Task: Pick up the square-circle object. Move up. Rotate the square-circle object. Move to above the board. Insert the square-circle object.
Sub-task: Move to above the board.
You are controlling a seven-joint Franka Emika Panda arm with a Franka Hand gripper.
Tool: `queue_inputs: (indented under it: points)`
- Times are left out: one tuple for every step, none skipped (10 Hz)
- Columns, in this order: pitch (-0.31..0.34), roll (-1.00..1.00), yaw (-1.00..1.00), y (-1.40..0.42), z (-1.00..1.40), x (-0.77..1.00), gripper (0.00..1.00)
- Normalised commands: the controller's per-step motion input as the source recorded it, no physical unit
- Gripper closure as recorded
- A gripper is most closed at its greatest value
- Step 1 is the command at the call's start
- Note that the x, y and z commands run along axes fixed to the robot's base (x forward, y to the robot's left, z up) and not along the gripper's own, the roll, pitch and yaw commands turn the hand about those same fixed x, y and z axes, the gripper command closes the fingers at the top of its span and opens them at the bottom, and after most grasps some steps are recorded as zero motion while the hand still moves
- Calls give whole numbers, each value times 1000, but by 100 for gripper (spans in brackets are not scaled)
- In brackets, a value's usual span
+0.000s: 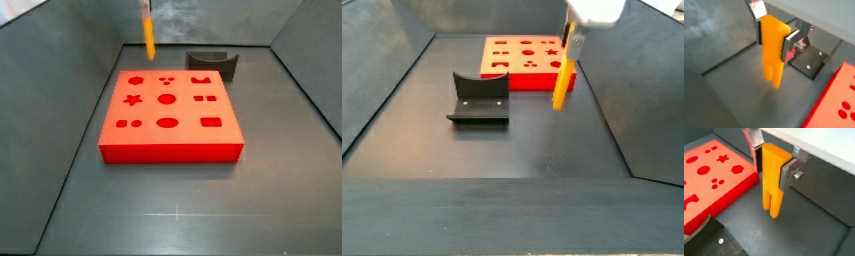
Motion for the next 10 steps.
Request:
queue_inputs:
  points:
    - [43, 44, -48, 382, 1000, -73, 100]
    - [66, 37, -43, 355, 1000, -66, 100]
    - [80, 14, -37, 327, 1000, -56, 100]
    - [89, -7, -40, 295, 1000, -47, 100]
    - [88, -20, -41, 266, 1000, -41, 100]
    - [87, -31, -45, 236, 1000, -32, 100]
    - [88, -32, -47, 189, 900, -21, 100]
    - [90, -24, -45, 116, 677, -10, 100]
    - [91, -17, -46, 81, 510, -9, 100]
    - [87, -13, -46, 60, 345, -4, 100]
